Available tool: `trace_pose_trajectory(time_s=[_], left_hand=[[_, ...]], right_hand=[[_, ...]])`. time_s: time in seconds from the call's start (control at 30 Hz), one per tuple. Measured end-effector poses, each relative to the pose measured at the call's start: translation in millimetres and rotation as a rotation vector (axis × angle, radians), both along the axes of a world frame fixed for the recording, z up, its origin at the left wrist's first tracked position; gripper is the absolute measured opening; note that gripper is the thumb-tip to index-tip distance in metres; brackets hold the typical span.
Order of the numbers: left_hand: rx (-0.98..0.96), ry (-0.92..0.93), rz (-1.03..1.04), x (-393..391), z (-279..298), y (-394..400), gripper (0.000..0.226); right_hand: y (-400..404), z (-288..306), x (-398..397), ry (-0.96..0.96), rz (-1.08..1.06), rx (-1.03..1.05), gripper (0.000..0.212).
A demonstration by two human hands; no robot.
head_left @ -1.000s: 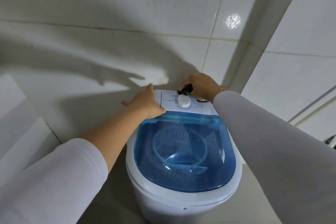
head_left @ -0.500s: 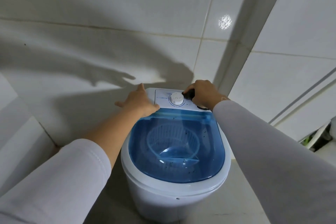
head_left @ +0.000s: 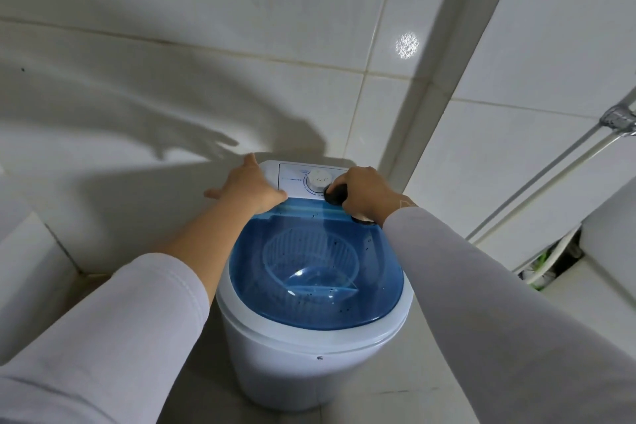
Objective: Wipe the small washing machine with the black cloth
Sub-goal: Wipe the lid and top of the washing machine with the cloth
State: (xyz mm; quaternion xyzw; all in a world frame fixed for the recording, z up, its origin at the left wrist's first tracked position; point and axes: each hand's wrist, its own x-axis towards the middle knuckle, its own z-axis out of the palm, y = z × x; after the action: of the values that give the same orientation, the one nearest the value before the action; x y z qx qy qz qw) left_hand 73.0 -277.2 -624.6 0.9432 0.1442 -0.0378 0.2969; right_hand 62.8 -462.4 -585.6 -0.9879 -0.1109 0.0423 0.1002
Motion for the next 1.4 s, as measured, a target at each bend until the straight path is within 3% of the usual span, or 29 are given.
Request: trace_pose_trajectory(time_s=[0.23, 0.5, 0.7, 0.97, 1.4], left_hand=[[-0.028, 0.004, 0.024, 0, -2, 4, 0.104], [-0.036, -0.007, 0.016, -1, -1, 5, 0.1], [-0.026, -0.004, 0.012, -4, 0, 3, 0.093], [0.012, 0.016, 0.002, -3, 2, 5, 0.096], [0.034, 0.016, 0.009, -4, 4, 4, 0.094]], right_hand=[[-2, 21, -1, 0.143, 0.0, 0.045, 0.045], [-6, 55, 15, 0.013, -0.166, 0.328, 0.046], [20, 42, 26, 0.012, -0.172, 0.277, 0.045], [40, 23, 34, 0.011, -0.147, 0.155, 0.022], [42, 27, 13, -0.035, -0.034, 0.073, 0.035]])
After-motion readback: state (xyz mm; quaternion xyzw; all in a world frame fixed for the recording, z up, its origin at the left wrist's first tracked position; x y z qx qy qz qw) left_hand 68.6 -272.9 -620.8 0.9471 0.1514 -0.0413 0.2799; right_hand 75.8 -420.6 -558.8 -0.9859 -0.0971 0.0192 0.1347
